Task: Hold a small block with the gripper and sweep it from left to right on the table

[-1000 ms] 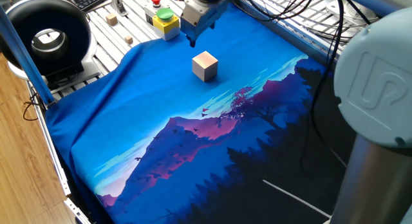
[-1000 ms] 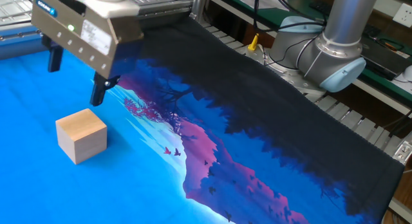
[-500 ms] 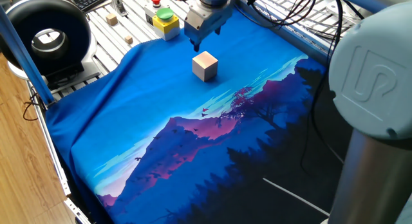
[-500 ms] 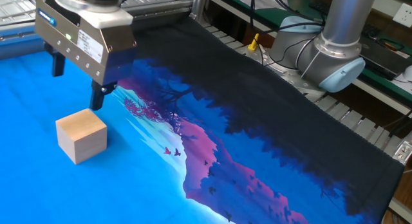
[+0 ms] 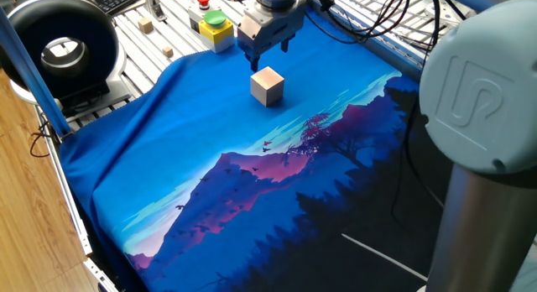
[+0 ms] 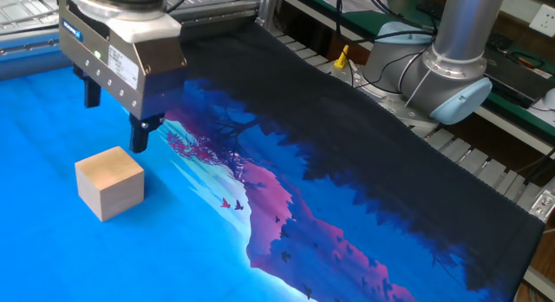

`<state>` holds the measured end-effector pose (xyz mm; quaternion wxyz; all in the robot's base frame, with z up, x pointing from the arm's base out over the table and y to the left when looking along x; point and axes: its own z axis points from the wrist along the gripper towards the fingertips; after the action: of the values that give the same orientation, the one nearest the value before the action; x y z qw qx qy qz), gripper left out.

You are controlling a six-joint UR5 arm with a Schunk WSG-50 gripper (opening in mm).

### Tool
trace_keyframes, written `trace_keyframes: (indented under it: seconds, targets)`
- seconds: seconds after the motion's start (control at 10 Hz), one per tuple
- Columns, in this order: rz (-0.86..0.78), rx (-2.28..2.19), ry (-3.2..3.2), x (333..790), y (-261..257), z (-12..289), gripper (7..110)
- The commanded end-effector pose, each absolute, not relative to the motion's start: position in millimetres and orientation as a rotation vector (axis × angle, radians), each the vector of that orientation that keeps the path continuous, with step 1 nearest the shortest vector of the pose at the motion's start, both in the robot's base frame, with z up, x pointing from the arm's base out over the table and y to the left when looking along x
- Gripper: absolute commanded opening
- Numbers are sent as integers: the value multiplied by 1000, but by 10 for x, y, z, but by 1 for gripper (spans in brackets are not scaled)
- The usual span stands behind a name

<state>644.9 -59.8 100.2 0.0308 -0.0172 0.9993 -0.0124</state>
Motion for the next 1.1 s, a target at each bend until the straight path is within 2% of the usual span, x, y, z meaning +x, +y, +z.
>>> trace_keyframes:
  seconds: [0.0, 1.0]
  targets:
    - [-30, -38, 3087, 6523, -594, 911, 88]
    - [-31, -116, 3061, 6667, -659, 580, 88]
